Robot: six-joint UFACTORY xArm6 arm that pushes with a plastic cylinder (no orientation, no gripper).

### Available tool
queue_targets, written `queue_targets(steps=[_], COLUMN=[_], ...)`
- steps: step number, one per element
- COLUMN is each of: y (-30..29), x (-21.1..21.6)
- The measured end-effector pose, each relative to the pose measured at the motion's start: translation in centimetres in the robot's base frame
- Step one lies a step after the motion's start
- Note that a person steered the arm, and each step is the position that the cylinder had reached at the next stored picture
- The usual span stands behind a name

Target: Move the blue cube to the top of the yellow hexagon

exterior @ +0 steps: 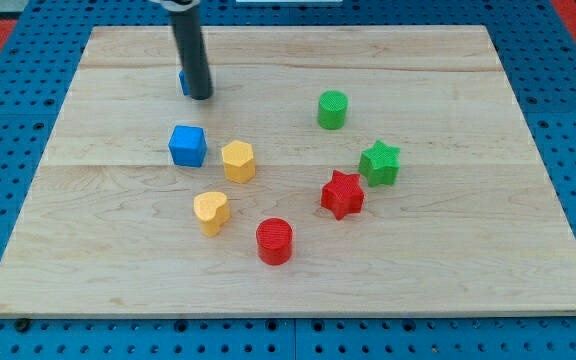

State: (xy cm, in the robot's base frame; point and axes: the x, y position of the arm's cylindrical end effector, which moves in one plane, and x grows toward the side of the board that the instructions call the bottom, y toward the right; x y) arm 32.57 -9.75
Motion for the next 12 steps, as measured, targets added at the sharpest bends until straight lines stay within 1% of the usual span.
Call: queue_targets(steps=[1, 2, 3, 4, 5, 6, 7, 8, 9, 10, 12], y=[0.8, 4.8, 4.6, 2.5, 1.0, -2.0, -4.8, -6.2, -9.9, -11.5, -6.1], x=[2.1, 3.2, 6.1, 9.8, 9.8, 10.0, 12.0, 16.0, 15.4, 13.0, 9.6])
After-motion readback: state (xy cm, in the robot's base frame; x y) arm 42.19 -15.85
